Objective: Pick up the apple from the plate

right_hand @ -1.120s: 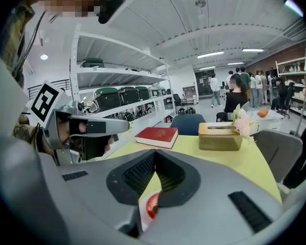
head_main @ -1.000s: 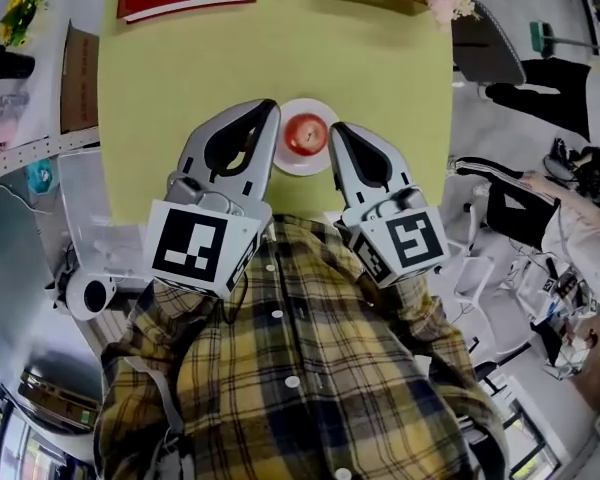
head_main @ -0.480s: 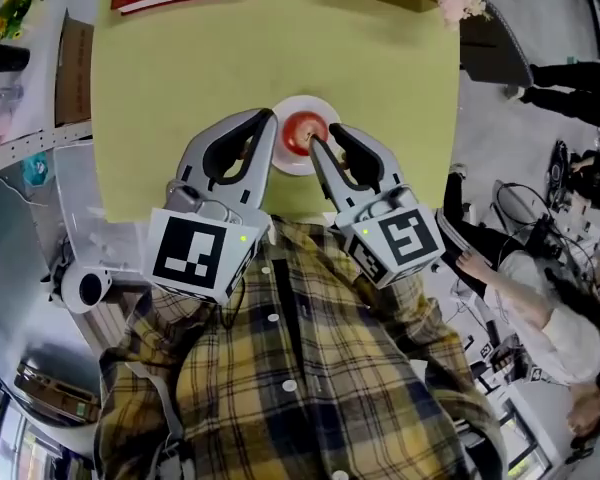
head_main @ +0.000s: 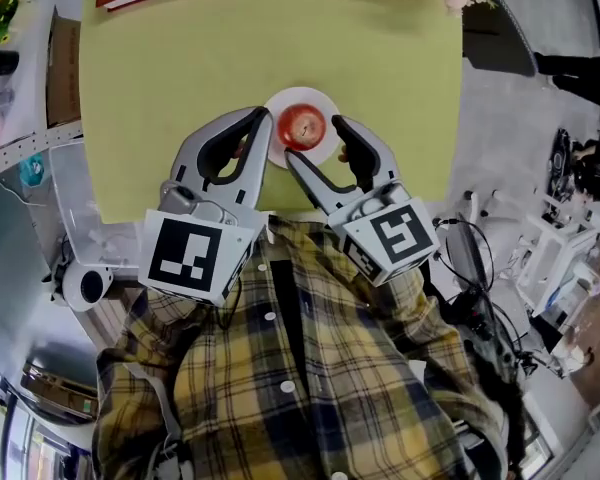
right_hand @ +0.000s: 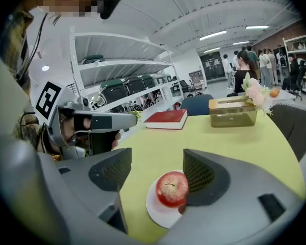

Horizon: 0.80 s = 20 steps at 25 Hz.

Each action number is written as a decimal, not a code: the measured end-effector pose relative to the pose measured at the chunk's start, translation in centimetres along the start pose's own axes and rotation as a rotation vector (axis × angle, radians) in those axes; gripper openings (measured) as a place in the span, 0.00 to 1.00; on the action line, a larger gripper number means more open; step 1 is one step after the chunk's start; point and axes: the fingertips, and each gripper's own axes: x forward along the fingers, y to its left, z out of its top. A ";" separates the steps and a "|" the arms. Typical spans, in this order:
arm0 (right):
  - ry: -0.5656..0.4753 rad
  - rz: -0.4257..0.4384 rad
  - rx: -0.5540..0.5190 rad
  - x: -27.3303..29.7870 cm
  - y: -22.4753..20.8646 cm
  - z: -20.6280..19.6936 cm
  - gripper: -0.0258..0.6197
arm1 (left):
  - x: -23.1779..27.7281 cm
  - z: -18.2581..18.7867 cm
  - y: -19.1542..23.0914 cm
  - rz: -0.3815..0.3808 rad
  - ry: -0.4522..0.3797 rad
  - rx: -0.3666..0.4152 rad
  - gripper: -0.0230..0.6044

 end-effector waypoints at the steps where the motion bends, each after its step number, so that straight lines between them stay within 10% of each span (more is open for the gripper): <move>1: 0.005 -0.001 -0.002 0.2 0.0 -0.2 0.50 | 0.1 -0.1 0.0 -0.003 0.003 0.001 0.04; 20: 0.111 -0.073 0.000 2.8 -2.0 -5.8 0.62 | 1.1 -1.7 1.2 -0.008 0.051 -0.005 0.04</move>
